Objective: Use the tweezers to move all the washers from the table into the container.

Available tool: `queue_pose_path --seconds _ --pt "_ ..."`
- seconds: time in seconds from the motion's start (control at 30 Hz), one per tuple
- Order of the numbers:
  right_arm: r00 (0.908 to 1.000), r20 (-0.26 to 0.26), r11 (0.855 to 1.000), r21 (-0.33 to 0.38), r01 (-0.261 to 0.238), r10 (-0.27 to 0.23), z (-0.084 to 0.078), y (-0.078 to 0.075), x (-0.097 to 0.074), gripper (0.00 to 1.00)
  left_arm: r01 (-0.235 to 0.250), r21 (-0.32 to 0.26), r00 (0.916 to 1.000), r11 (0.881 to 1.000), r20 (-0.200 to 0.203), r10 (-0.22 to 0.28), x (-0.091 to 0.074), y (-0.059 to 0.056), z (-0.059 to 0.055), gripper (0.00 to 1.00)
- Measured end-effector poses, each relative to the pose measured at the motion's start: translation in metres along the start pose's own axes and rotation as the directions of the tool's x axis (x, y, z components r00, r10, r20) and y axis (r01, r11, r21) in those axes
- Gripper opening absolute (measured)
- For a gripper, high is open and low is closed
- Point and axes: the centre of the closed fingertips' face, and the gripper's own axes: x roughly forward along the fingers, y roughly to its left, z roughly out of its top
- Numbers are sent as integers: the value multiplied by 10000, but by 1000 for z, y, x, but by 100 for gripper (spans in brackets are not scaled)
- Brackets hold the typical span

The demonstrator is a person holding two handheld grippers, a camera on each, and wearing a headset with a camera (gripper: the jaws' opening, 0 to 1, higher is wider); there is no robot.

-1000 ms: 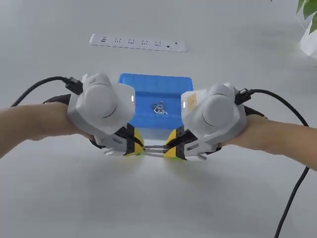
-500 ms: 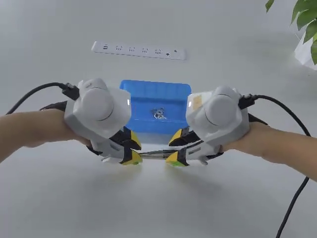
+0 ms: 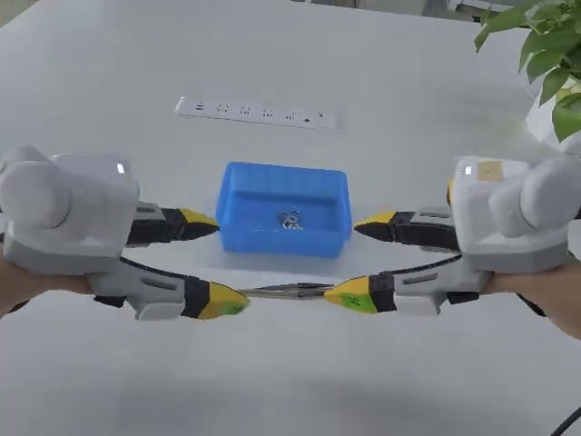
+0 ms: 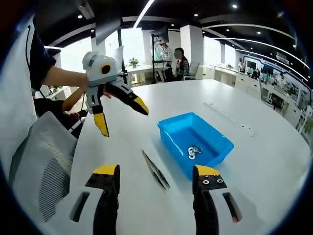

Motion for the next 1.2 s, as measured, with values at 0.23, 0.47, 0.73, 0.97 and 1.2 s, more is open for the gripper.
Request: queue_pose_path --seconds 0.23,0.47,0.73,0.97,1.2 --pt "9992 326 9997 -117 215 -211 10 17 -19 66 -321 130 9990 9994 326 317 -24 -13 15 72" --pt "9959 594 9972 -284 696 -678 16 21 -36 83 -642 438 9964 9970 588 616 -37 -24 28 96" --pt "9888 1065 9900 -833 1135 -1044 34 32 -49 99 -765 1044 9962 9916 504 715 -51 -34 38 100" --pt "9943 634 9836 -1533 947 -858 29 48 -53 100 -1179 1904 9928 9746 -3 1202 -63 -32 33 100" --pt "9969 277 9786 -1907 769 -730 25 56 -59 100 -1196 2148 9906 9693 -390 1308 -72 -36 22 100"
